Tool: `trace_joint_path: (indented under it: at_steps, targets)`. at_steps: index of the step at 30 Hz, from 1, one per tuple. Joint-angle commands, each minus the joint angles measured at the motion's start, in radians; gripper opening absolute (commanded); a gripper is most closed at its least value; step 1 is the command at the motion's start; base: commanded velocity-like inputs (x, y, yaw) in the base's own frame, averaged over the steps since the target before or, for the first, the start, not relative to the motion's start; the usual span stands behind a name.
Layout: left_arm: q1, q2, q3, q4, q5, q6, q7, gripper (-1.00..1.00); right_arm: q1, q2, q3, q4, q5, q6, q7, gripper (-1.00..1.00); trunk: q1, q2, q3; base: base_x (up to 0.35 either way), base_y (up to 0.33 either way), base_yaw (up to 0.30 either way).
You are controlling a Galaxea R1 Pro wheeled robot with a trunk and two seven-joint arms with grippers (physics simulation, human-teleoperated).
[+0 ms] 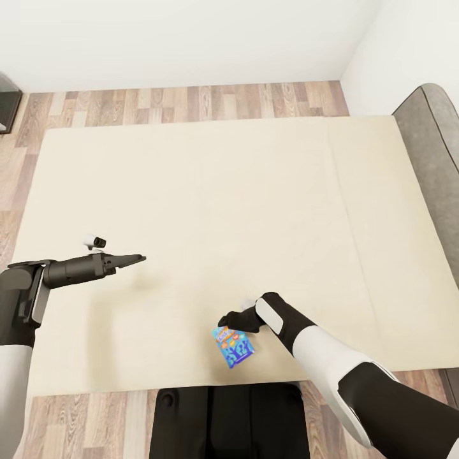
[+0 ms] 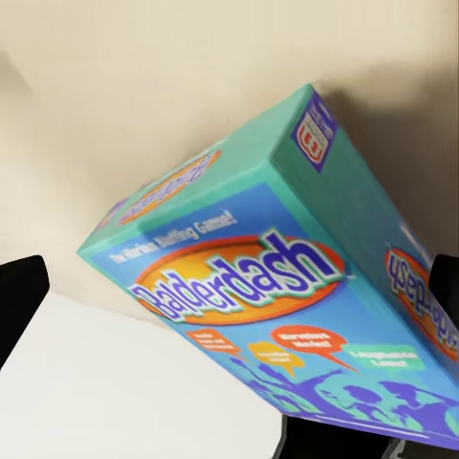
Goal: Put all the toys in the child's room - the three board games (two on the bed and one on the table), the two jigsaw puzzles on the table, and the tennis ball on the table - inside the toy box on the table in the child's room.
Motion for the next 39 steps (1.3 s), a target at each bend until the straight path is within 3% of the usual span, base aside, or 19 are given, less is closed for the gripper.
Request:
trace_joint_path:
  at_steps: [1, 39]
  targets:
    - [0.0, 0.001, 0.0, 0.0, -0.001, 0.011, -0.004, 1.0, 0.0, 0.0, 0.004, 0.0, -0.003, 0.002, -0.002, 1.0, 0.001, -0.002, -0.001, 0.0, 0.051, 0.0]
    - [0.0, 0.0, 0.0, 0.0, -0.001, 0.011, -0.004, 1.0, 0.0, 0.0, 0.004, 0.0, -0.003, -0.025, -0.001, 1.0, 0.001, -0.002, -0.001, 0.0, 0.025, 0.0]
